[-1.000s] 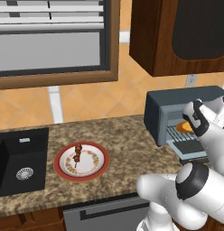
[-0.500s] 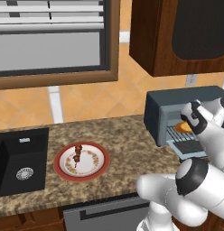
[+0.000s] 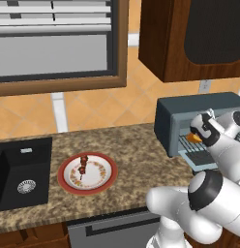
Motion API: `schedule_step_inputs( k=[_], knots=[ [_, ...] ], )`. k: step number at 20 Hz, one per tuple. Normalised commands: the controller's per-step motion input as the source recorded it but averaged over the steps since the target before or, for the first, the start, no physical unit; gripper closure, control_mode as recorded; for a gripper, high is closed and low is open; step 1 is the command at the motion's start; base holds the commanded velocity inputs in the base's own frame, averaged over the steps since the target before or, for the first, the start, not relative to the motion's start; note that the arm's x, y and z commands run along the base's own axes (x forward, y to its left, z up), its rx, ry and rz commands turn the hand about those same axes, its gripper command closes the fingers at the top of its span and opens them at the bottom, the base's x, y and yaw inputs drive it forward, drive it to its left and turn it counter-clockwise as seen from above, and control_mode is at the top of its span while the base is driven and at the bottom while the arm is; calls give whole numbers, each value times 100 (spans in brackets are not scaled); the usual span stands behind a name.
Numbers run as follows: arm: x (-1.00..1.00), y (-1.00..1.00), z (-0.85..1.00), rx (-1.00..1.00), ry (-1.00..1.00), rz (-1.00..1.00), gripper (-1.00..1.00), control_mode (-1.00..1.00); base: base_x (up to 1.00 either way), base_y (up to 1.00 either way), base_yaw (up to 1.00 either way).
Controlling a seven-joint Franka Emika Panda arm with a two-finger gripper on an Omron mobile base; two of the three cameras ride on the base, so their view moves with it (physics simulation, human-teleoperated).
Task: Pick up the kebab skewer and baguette bread, and place them inside the toaster oven. Close the toaster oven door and start by setting the timer.
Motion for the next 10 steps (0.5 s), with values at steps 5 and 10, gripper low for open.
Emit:
schedule_step_inputs(
  k=[5, 10],
  knots=[
    [10, 0, 0, 0, 3, 0, -100, -100, 0, 0, 0],
    [0, 0, 0, 0, 0, 0, -100, -100, 0, 0, 0]
  ],
)
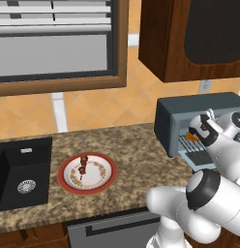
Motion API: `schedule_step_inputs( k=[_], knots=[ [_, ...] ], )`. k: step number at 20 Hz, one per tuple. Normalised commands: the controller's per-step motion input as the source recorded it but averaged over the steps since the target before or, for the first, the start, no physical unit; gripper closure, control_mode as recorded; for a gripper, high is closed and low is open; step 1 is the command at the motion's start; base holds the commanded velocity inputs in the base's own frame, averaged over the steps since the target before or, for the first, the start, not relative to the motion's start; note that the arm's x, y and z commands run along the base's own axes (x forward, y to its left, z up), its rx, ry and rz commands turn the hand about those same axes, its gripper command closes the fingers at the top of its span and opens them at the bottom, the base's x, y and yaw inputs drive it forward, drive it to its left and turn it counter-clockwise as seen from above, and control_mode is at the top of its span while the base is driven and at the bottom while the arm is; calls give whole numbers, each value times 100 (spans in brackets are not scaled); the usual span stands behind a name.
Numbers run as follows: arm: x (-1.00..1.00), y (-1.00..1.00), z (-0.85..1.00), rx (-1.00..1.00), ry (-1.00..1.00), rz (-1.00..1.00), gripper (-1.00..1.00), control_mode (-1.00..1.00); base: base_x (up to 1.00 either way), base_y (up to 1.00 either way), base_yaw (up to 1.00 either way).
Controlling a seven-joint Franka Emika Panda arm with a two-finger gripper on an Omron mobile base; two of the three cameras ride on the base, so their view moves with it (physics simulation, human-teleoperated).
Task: Pick up the kebab skewer and baguette bread, and place them inside the toaster oven. Close the toaster oven door and start by setting the timer.
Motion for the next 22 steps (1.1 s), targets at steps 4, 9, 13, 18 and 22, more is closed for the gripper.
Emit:
schedule_step_inputs(
  k=[4, 9, 13, 18, 22],
  knots=[
    [0, 0, 0, 0, 2, 0, -100, -100, 0, 0, 0],
    [-18, -1, 6, 0, 5, 0, -100, -100, 0, 0, 0],
    [-99, -10, 24, 0, 4, 0, -100, -100, 0, 0, 0],
    [-77, 5, 44, 0, 0, 2, -100, -100, 0, 0, 0],
    [-26, 44, 67, 0, 12, 9, -100, -100, 0, 0, 0]
  ],
)
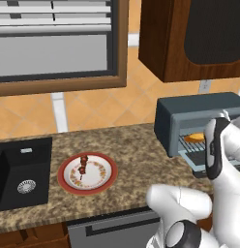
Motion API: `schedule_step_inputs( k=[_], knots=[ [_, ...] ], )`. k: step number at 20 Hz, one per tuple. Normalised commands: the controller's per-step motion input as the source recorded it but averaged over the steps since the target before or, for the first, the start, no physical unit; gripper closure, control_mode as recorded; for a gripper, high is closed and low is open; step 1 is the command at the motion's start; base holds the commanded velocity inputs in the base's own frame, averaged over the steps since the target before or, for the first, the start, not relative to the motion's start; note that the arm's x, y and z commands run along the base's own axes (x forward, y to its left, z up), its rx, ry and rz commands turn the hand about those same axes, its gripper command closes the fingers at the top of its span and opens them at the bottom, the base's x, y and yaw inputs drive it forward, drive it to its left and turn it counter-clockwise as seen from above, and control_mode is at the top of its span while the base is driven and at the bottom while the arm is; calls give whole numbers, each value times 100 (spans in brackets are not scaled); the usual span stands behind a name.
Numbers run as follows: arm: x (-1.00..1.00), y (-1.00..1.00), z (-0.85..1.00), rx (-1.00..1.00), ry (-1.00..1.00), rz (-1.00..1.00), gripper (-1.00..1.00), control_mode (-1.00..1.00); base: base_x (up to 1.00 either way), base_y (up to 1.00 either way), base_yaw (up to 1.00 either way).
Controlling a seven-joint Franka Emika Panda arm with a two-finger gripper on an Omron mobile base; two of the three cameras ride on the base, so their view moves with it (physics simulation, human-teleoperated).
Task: Pick up the kebab skewer and baguette bread, and place them inside the toaster oven. Close the toaster oven door and start by setting the timer.
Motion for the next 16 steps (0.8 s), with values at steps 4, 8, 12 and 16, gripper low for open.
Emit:
schedule_step_inputs(
  k=[4, 8, 12, 16],
  knots=[
    [-33, 67, 61, 0, 21, 25, -100, -100, 0, 0, 0],
    [-27, 89, 51, -6, 29, 24, -100, -100, 0, 0, 0],
    [-26, 100, 13, -14, 23, 20, -100, -100, 0, 0, 0],
    [0, 100, 3, -5, 24, 27, -100, -100, 0, 0, 0]
  ],
)
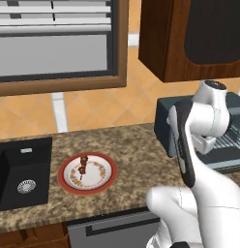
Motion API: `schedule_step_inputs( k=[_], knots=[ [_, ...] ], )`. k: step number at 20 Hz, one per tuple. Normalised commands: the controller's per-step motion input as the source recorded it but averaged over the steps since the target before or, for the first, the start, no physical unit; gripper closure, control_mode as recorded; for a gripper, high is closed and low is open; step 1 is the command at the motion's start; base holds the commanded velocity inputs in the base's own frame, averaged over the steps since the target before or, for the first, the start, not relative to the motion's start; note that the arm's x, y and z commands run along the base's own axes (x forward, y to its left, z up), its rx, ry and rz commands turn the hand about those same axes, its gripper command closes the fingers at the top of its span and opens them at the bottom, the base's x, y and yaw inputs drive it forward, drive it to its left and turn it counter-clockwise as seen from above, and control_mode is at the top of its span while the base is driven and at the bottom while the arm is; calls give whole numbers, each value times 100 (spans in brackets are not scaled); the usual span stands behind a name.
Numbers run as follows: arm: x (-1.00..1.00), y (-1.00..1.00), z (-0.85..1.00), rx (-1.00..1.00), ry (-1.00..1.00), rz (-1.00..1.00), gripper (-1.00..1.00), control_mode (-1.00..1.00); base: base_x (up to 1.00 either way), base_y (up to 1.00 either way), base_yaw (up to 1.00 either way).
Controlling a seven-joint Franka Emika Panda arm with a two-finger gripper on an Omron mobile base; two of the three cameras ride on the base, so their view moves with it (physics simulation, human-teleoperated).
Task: Pick up the kebab skewer and baguette bread, and place them inside the toaster oven. Close the toaster oven door and start by setting the timer.
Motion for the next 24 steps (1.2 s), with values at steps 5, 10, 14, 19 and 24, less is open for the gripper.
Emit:
schedule_step_inputs(
  k=[5, 10, 14, 19, 24],
  knots=[
    [2, 100, 0, -4, 27, 34, -100, -100, 0, 0, 0],
    [0, 100, 0, -16, 20, 26, -100, -100, 0, 0, 0],
    [9, 100, -3, -16, 14, 24, -100, -100, 0, 0, 0],
    [33, 75, -36, -3, 3, 31, -100, -100, 0, 0, 0],
    [66, 40, -50, 8, 0, 45, -100, -100, 0, 0, 0]
  ],
)
